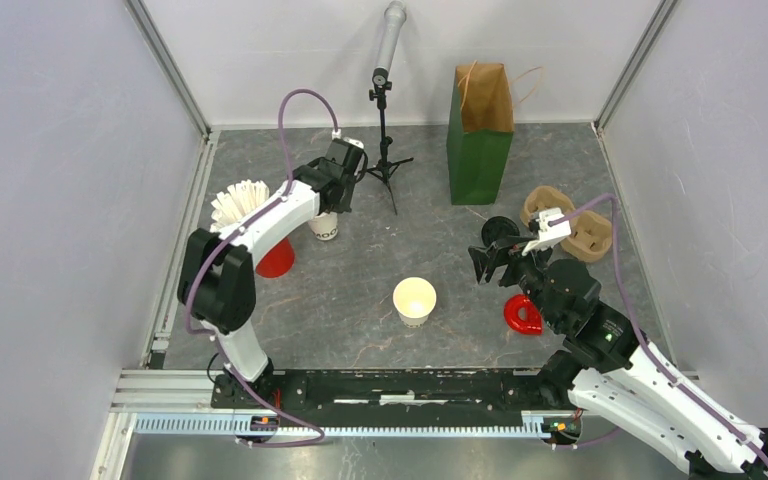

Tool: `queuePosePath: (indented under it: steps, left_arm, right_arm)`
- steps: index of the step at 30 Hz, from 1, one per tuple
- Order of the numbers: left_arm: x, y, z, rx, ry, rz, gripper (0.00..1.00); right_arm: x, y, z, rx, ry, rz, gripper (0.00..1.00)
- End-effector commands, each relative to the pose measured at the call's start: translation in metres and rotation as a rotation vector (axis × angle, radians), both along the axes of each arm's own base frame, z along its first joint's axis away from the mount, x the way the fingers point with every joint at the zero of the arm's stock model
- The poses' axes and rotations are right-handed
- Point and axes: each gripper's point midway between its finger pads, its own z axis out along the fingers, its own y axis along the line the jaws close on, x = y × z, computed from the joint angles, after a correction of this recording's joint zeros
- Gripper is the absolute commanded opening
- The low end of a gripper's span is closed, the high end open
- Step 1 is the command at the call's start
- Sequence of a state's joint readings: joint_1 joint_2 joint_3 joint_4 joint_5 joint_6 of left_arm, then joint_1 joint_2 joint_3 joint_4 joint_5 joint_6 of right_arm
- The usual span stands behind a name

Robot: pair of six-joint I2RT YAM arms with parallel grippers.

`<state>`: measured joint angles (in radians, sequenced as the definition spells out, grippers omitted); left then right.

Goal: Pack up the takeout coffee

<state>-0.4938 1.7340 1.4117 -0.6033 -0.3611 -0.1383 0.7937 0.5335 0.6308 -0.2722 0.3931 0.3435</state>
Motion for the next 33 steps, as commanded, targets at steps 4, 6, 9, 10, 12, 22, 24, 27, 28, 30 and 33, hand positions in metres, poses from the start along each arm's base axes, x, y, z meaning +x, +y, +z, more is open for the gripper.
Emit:
queuePosePath:
  steps: [4, 6, 9, 10, 12, 22, 24, 27, 28, 30, 33]
  left_arm:
    - [0.019, -0.001, -0.007, 0.06, -0.043, -0.021, 0.07]
    - [0.018, -0.001, -0.01, 0.06, -0.031, -0.026, 0.11]
    - [0.015, -0.007, -0.008, 0.039, -0.02, -0.048, 0.29]
    - [0.014, -0.008, -0.006, 0.033, -0.016, -0.054, 0.35]
    - [0.011, -0.012, 0.003, 0.02, -0.012, -0.063, 0.44]
    - [-0.029, -0.049, 0.097, -0.25, -0.03, -0.193, 0.97]
    - [-0.043, -0.056, 0.118, -0.326, -0.047, -0.227, 1.0]
    - [-0.068, -0.061, 0.138, -0.423, -0.056, -0.276, 1.0]
    - [-0.08, -0.062, 0.142, -0.456, -0.048, -0.298, 1.0]
    - [-0.1, -0.065, 0.141, -0.514, -0.04, -0.348, 1.0]
    - [-0.13, -0.067, 0.119, -0.585, -0.006, -0.397, 1.0]
  right_arm:
    - [0.0, -0.005, 0.006, -0.021, -0.025, -0.011, 0.88]
    - [0.001, -0.006, 0.006, -0.027, -0.026, -0.016, 0.88]
    - [0.001, -0.006, 0.004, -0.031, -0.022, -0.015, 0.88]
    - [0.001, -0.006, 0.003, -0.031, -0.021, -0.014, 0.88]
    - [0.0, -0.005, -0.001, -0.029, -0.014, -0.008, 0.88]
    - [0.005, -0.014, -0.047, -0.123, 0.062, -0.066, 0.89]
    - [0.01, -0.029, -0.058, -0.198, 0.087, -0.146, 0.88]
    - [0.019, -0.035, -0.071, -0.286, 0.106, -0.196, 0.86]
    - [0.022, -0.034, -0.076, -0.312, 0.115, -0.196, 0.85]
    - [0.031, -0.031, -0.082, -0.341, 0.131, -0.198, 0.79]
    - [0.048, -0.029, -0.092, -0.374, 0.163, -0.214, 0.68]
